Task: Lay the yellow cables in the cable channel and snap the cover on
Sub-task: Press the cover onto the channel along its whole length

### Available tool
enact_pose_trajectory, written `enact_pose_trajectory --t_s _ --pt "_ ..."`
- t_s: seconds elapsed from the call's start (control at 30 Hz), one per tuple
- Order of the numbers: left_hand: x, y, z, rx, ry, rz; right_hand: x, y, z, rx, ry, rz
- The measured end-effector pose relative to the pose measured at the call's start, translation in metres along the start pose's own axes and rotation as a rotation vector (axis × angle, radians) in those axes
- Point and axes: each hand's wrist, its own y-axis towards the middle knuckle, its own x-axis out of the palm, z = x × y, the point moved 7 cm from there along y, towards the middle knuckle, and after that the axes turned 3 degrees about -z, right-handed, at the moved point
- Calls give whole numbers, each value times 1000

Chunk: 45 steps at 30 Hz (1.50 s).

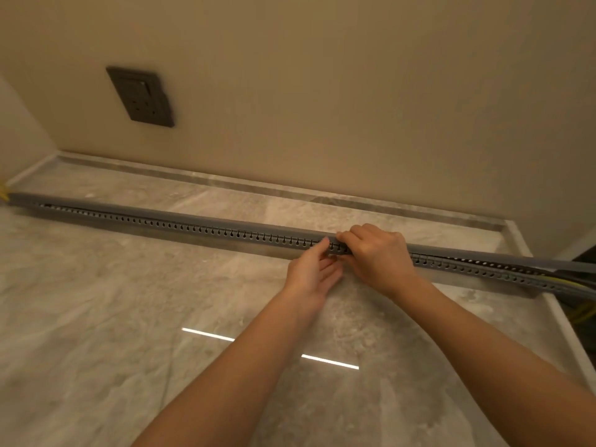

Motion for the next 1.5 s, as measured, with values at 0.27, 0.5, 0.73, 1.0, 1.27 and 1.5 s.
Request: enact_pose_trajectory --t_s 0.27,0.5,0.73,1.0,1.27,1.5 --pt "6 7 7 33 5 156 -1 -8 -2 -71 4 104" --pt "1 12 5 67 17 126 17 8 39 166 316 -260" --pt "-4 17 -1 83 6 70 27 13 39 98 284 -441" --pt "-7 21 -8 193 81 -27 29 14 45 169 377 -437" --pt "-3 23 -11 241 23 -135 44 6 55 375 885 -557" --pt "-1 24 -11 348 48 -177 44 7 57 387 1011 -611"
